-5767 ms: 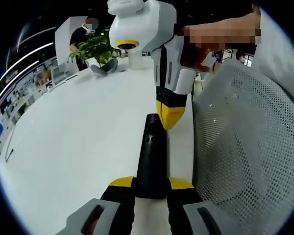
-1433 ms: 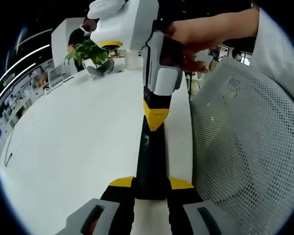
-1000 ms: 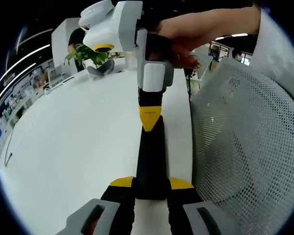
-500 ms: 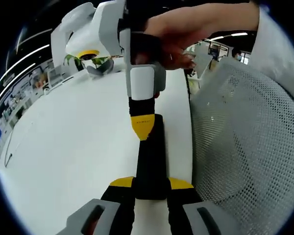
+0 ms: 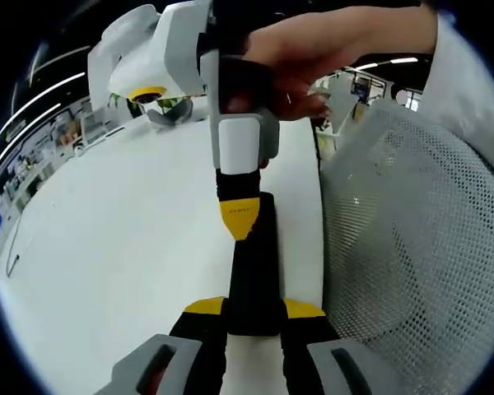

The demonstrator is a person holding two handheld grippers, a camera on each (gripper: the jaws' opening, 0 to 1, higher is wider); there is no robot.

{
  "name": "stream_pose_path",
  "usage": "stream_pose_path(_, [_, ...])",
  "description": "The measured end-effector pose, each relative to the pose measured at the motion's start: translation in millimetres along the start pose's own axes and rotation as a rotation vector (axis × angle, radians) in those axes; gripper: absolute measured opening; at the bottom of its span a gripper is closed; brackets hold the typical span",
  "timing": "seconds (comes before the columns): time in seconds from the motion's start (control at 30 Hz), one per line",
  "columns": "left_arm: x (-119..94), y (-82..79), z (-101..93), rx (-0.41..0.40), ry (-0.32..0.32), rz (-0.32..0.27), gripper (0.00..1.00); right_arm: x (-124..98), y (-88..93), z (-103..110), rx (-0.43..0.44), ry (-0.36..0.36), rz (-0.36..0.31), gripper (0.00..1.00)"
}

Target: Press the specified remote control buttons in sequence, fully releasing each button before pressing the next.

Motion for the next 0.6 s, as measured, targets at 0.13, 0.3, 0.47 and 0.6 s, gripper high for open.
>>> stream_pose_path(0.13, [0.1, 0.1, 0.2, -0.006, 0.001, -0.002, 0.23, 0.7, 0.3, 0.3, -0.015, 0.012, -0.016, 0.00])
stream_pose_path(0.3, [0.0, 0.1, -0.1, -0.007, -0.002, -0.003, 0.23, 0.2, 0.6, -0.3, -0.005, 0.008, -0.016, 0.00])
stream_pose_path(0.47, [0.5, 0.7, -0.4, 0.002, -0.006, -0.001, 0.23, -2.5, 4.7, -1.8, 0.019, -0.011, -0.035, 0.00])
stream_pose_path(0.6, [0.2, 0.4, -0.7, 0.004, -0.006, 0.000, 0.23, -3.1, 9.8, -3.3, 0.029, -0.036, -0.029, 0.00])
Point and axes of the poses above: the point that each gripper's makers call its tool centre point, and the gripper's own axes: x roughly forward along the fingers, z roughly to its left, y roughly out of its underside, the point moved 6 cm from there along -x, roughly backward along the fingers, and after that the axes turned 13 degrees about x, right-handed, at the moved point
